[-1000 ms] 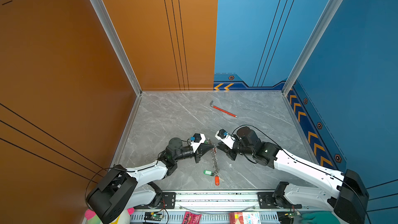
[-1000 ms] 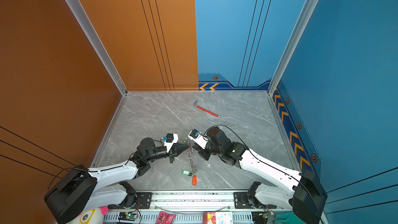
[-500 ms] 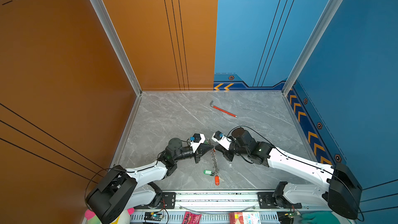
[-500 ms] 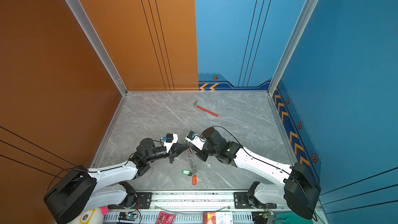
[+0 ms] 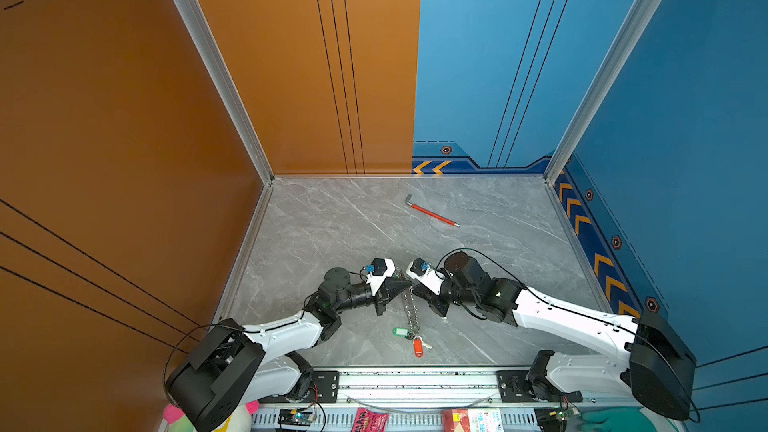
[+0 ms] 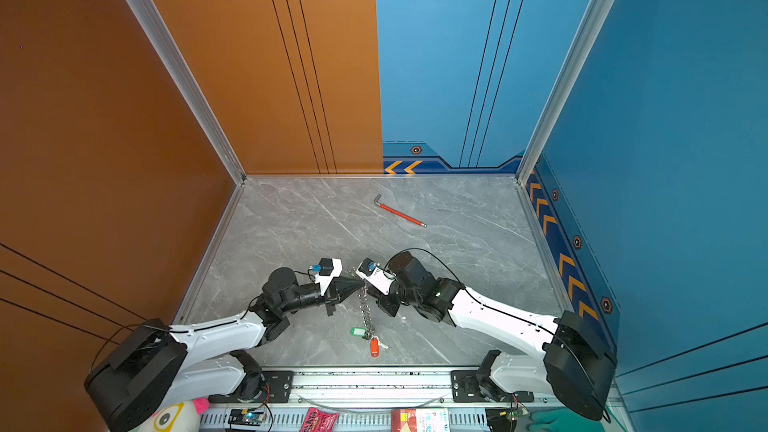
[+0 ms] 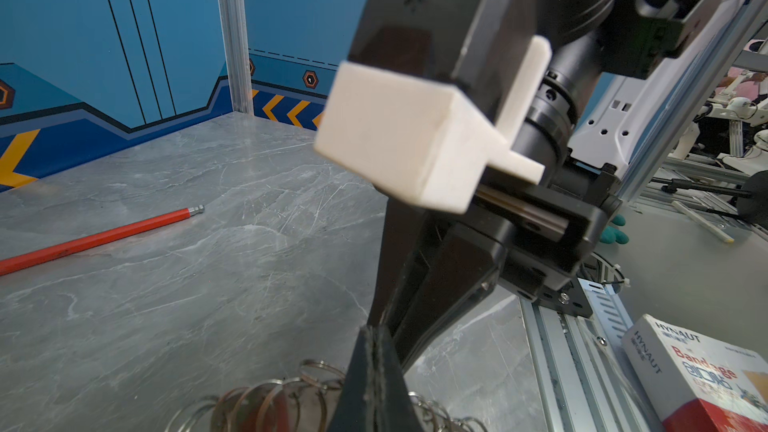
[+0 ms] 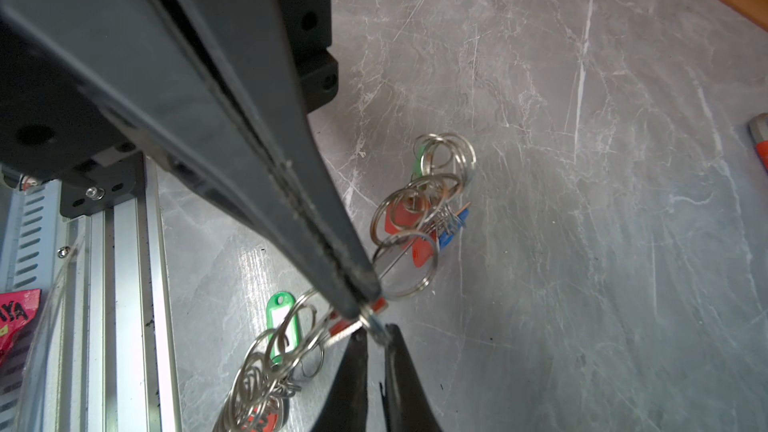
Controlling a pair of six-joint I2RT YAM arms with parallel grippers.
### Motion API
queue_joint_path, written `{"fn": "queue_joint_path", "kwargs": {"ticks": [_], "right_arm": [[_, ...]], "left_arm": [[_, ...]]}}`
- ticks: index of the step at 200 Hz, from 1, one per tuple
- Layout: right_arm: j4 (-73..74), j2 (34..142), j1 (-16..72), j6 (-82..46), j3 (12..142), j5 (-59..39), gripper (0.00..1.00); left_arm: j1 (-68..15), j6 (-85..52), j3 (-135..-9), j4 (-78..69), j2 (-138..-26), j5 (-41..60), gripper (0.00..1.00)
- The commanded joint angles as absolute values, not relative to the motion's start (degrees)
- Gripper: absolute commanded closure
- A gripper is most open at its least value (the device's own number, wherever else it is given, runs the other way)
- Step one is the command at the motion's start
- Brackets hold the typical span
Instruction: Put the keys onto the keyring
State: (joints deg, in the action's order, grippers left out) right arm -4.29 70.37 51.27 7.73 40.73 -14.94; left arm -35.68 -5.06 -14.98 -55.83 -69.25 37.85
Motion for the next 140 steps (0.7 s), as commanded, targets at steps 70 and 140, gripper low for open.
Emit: {"fn": "queue_joint_path", "kwargs": {"ticks": [70,140], "right_arm": [[6.11,58.45,46.23,7.22,33.96,-22.12,0.78],[10.17,62.50,46.62,6.86,33.79,-27.02,0.78]], "left_arm": [[-35.75,-5.67,-14.92,-60.00,-68.42,39.26,1.00],[-35.95,-6.50,-14.71,-61.82,-68.81,42.05,1.00]]}}
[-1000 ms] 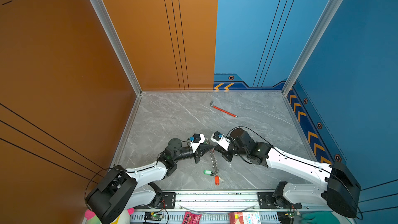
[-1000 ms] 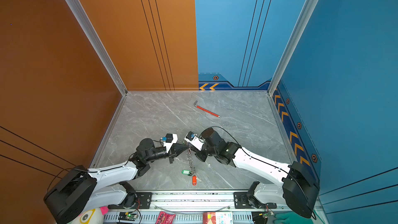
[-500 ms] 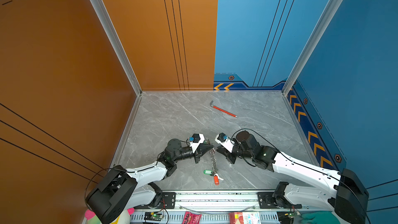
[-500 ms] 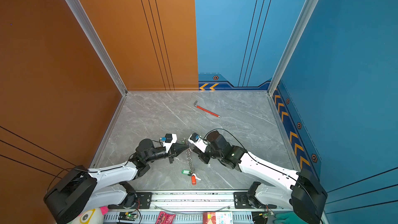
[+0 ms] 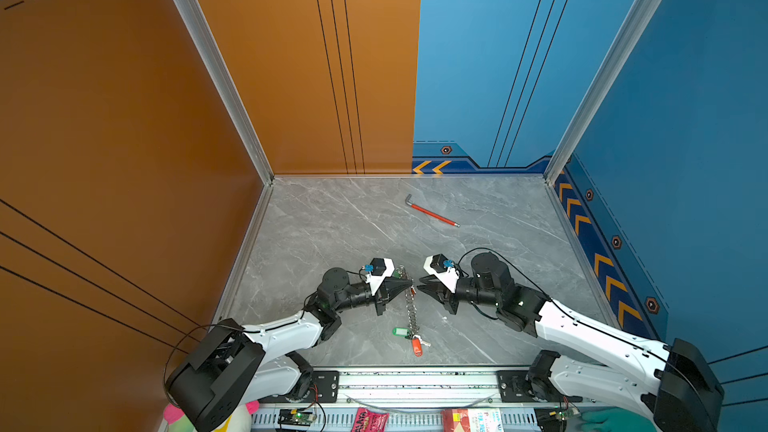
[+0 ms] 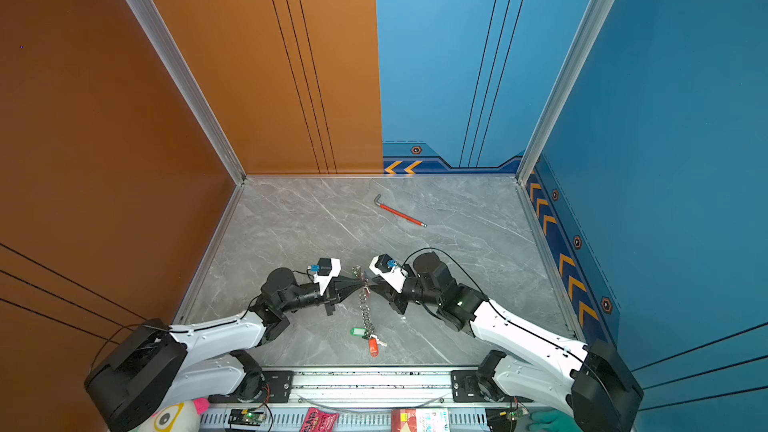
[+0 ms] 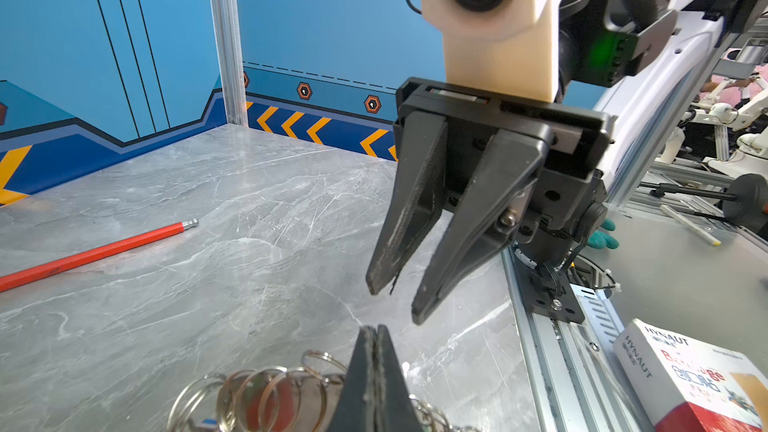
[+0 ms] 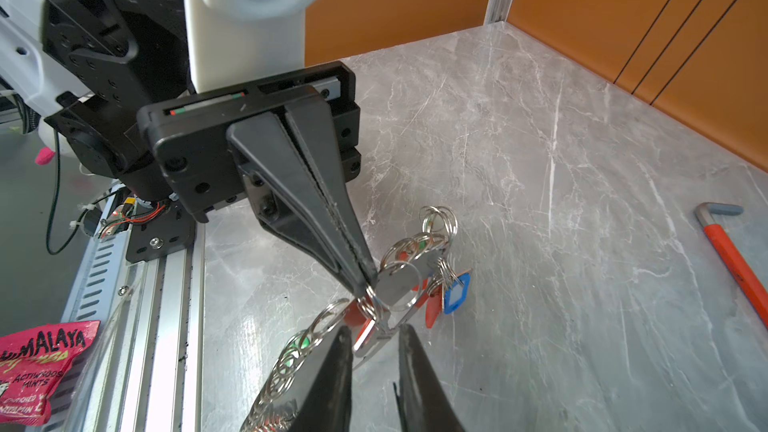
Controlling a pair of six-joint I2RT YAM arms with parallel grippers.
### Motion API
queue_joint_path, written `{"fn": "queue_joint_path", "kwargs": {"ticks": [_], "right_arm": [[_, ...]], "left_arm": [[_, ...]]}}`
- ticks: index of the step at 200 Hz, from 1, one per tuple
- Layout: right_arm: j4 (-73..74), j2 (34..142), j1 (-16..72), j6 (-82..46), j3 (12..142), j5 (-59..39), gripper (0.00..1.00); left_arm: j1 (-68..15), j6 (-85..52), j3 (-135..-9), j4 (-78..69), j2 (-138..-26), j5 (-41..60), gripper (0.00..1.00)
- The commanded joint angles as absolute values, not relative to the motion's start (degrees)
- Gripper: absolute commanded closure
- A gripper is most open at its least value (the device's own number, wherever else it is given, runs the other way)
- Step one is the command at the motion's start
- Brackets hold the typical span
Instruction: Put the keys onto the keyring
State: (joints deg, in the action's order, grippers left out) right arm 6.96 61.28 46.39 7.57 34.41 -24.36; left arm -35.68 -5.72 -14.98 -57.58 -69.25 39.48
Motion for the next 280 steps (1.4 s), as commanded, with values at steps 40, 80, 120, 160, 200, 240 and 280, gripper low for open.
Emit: {"fn": "queue_joint_path", "kwargs": {"ticks": [40,80,120,160,200,240,280], "right_arm": [[9.45,64.12,46.82,7.70,34.19,-25.59,0.80],[8.97,64.51,46.76,7.91,34.50,-27.21,0.85],[8.17,64.34,46.73,7.98,34.96,-28.37,0.93],[0.07,64.08,46.80,11.11,37.95,-23.21,1.00],[-13.80,63.93,49.13,15.64,44.98,-12.99,1.00],[-27.64,68.97,53.99,20.10,54.62,-2.99,1.00],[-34.21,73.31,57.06,24.06,60.75,-0.18,1.00]], "left_arm": [[-36.03,-7.03,-14.69,-62.74,-69.13,43.53,1.00],[-36.04,-7.80,-14.85,-64.12,-70.05,44.78,1.00],[-36.08,-7.57,-14.92,-64.25,-70.55,44.91,1.00],[-35.77,-6.75,-15.29,-64.30,-72.65,43.81,0.96],[-35.23,-2.14,-15.55,-55.64,-69.25,39.99,0.77],[-35.16,-1.08,-15.63,-52.91,-67.85,38.73,0.68],[-35.15,-1.76,-16.16,-52.92,-68.16,40.69,0.65]]}}
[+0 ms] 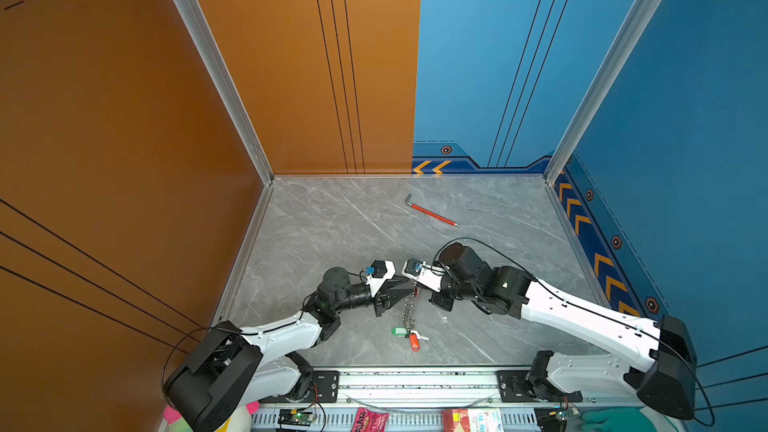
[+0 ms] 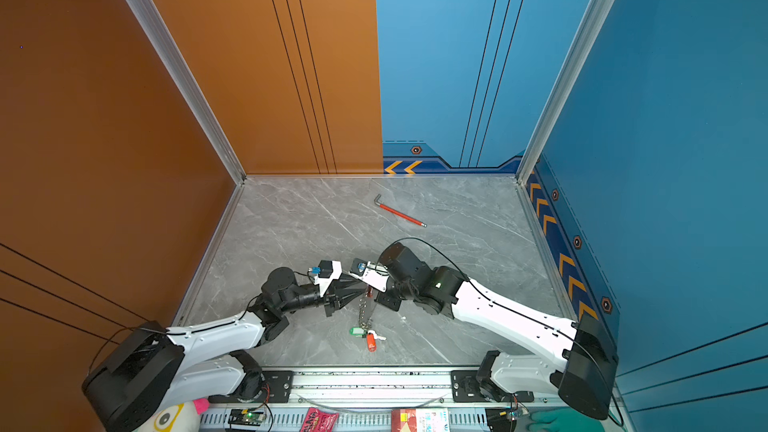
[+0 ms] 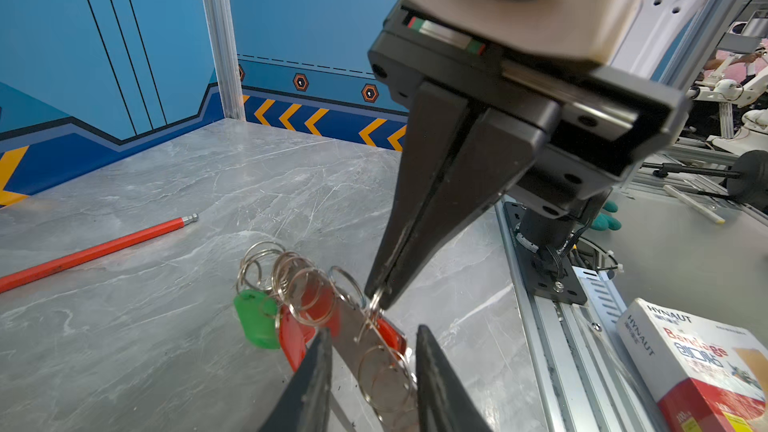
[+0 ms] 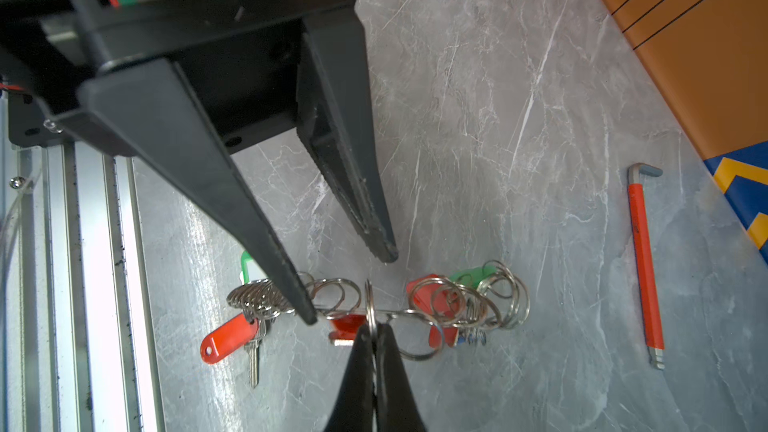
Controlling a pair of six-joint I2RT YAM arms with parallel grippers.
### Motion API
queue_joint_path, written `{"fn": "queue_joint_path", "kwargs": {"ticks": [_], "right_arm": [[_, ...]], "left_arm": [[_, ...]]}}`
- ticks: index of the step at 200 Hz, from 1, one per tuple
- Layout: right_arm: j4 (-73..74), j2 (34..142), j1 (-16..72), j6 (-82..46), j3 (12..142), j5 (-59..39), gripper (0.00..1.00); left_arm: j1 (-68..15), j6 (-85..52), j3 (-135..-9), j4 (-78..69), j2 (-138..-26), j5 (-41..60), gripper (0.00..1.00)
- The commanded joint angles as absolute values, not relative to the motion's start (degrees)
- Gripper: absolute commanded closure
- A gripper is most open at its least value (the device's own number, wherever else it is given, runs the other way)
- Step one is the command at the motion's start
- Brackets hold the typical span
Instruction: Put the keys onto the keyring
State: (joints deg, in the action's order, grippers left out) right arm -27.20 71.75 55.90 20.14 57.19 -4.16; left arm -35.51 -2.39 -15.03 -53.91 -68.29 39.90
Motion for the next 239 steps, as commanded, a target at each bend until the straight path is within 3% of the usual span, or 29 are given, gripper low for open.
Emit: {"fn": "queue_joint_path", "kwargs": {"ticks": [1,159,217,239], "right_arm": [[-34.29,73.35,57.10,24.11,60.83,-0.18,1.00],[-33.25,75.49,58.84,26.84,63.46,-1.44,1.00],[-31.87,76.20,59.24,26.34,63.33,-1.77,1.00],[-31.21,76.21,59.22,25.94,63.14,-0.99,1.00]], "left_arm": [[-35.16,-1.80,-16.12,-52.91,-68.09,40.69,0.65],[-35.37,-3.57,-18.45,-53.00,-72.51,46.31,0.72],[-35.44,-3.87,-18.78,-53.00,-73.30,46.82,0.87],[-35.50,-4.04,-18.94,-53.00,-73.63,47.20,0.87]]}}
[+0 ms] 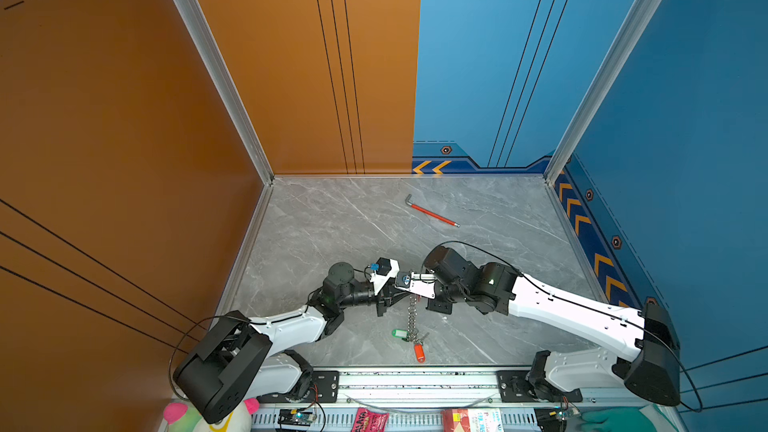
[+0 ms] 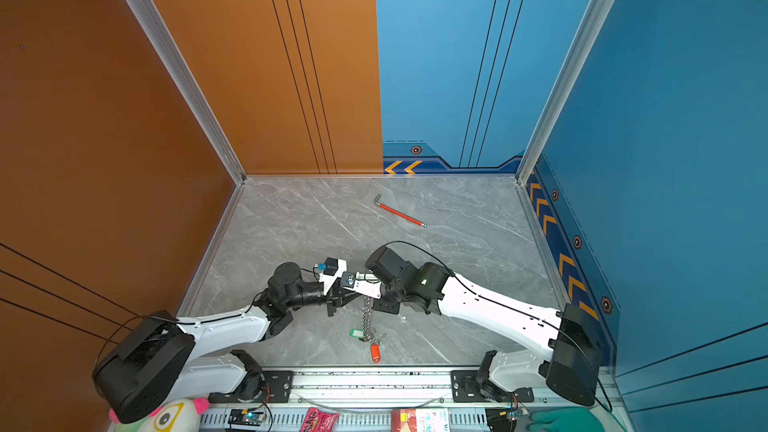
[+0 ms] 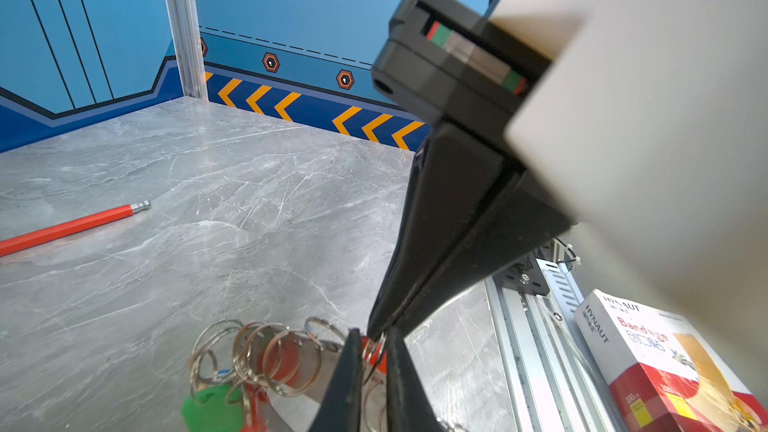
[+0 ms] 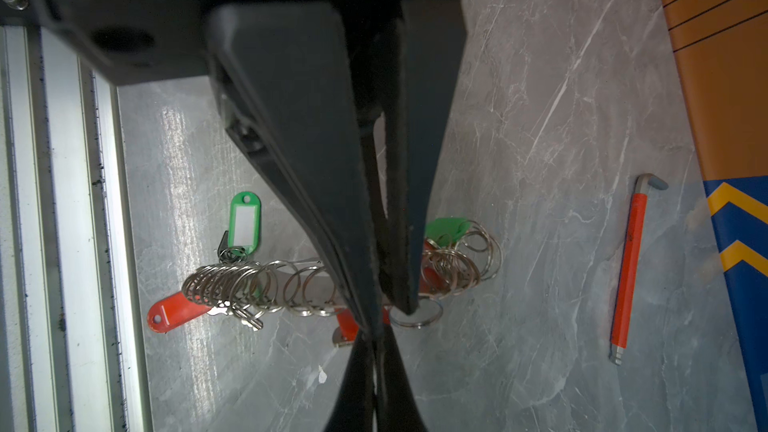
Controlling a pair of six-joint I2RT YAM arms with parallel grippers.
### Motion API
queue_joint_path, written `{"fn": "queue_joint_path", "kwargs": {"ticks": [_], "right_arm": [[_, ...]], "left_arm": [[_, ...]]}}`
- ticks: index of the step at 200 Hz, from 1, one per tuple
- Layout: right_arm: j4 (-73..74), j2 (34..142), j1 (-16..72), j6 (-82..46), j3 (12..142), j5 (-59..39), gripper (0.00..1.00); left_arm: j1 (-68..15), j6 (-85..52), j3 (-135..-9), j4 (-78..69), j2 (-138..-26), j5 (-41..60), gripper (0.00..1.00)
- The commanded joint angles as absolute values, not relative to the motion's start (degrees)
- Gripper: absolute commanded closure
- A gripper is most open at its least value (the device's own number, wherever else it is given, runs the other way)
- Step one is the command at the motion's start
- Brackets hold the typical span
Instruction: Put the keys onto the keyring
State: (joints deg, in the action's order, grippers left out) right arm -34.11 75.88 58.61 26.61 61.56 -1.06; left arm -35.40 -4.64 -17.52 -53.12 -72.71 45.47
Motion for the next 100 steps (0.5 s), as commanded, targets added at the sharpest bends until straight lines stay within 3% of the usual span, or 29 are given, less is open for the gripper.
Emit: {"fn": "queue_joint_path", "kwargs": {"ticks": [1,40,100], "right_arm": [[-31.16,76.21,59.18,25.94,63.17,-0.98,1.00],[-30.02,75.20,58.64,25.47,62.28,-1.45,1.00],[-26.03,71.59,55.47,23.62,58.64,-7.00,1.00]], "left_arm": [[-35.51,-4.04,-18.92,-53.00,-73.60,47.20,0.87],[-35.53,-4.04,-18.88,-53.00,-73.69,47.46,0.76],[-35.44,-4.19,-19.27,-53.00,-74.41,48.70,0.82]]}}
